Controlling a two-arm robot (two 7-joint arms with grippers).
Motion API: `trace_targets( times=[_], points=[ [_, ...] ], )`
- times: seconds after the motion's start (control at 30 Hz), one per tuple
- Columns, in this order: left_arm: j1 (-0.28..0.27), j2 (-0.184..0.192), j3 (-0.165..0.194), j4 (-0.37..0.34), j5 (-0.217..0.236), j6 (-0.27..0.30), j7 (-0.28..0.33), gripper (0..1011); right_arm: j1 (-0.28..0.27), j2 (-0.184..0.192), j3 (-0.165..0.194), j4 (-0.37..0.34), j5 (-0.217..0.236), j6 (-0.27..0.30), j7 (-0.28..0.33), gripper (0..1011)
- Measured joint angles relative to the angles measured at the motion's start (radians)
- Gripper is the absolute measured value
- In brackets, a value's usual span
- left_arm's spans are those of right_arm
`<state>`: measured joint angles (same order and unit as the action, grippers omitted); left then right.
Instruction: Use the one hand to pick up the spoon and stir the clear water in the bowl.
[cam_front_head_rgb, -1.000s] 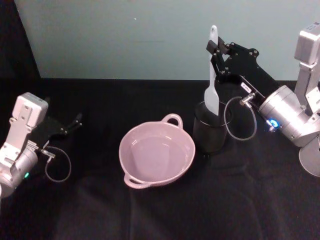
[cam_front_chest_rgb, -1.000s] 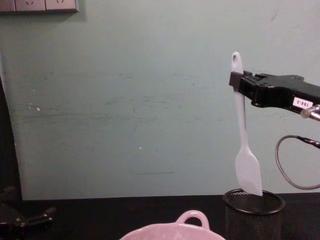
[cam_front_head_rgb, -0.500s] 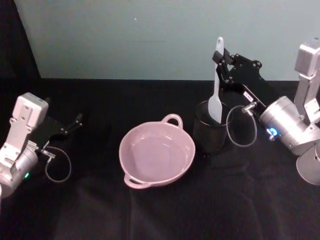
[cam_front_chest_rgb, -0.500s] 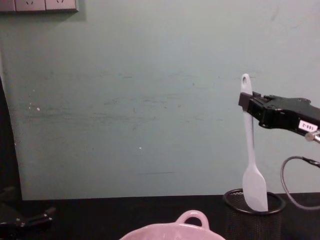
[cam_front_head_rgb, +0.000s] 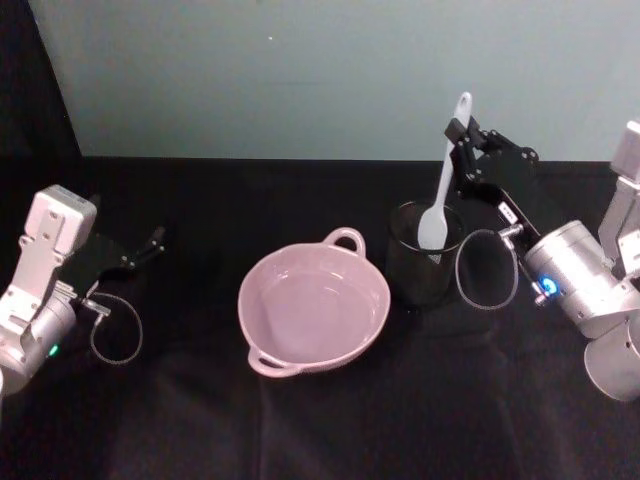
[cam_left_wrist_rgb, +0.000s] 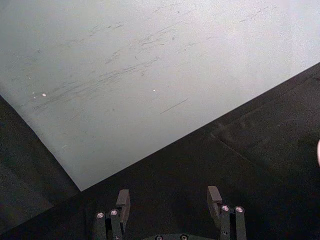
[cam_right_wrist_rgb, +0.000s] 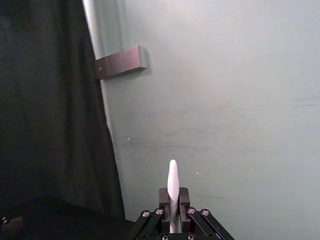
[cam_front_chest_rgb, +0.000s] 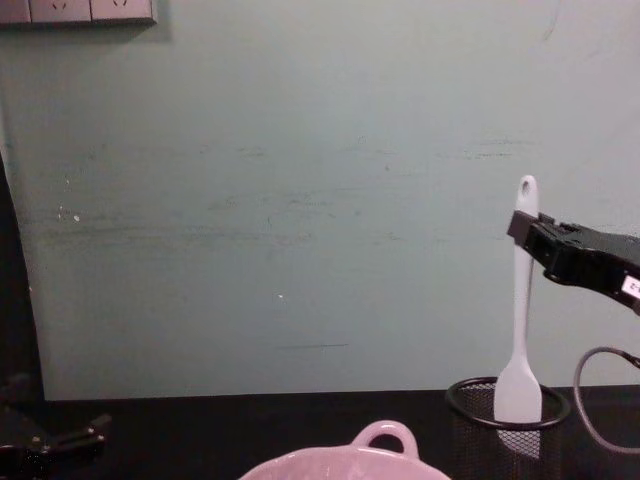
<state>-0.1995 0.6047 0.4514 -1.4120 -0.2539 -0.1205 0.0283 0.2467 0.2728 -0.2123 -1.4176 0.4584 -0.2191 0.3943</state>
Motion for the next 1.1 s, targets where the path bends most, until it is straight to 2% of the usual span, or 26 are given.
trace_targets(
  times=[0.3, 0.53, 1.1],
  points=[
    [0.0, 0.0, 0.0, 0.0, 0.0, 0.0, 0.0, 1011, -0.05, -0.047, 0.051, 0.009, 0.057, -0.016, -0.031, 111],
    [0.0, 0.0, 0.0, 0.0, 0.0, 0.0, 0.0, 1011, -0.065, -0.072, 0.068, 0.028, 0.091, -0.022, -0.031, 111],
    [0.0, 0.0, 0.0, 0.0, 0.0, 0.0, 0.0, 1011, -0.087, -0.099, 0.083, 0.047, 0.108, -0.012, -0.055, 111]
  ],
)
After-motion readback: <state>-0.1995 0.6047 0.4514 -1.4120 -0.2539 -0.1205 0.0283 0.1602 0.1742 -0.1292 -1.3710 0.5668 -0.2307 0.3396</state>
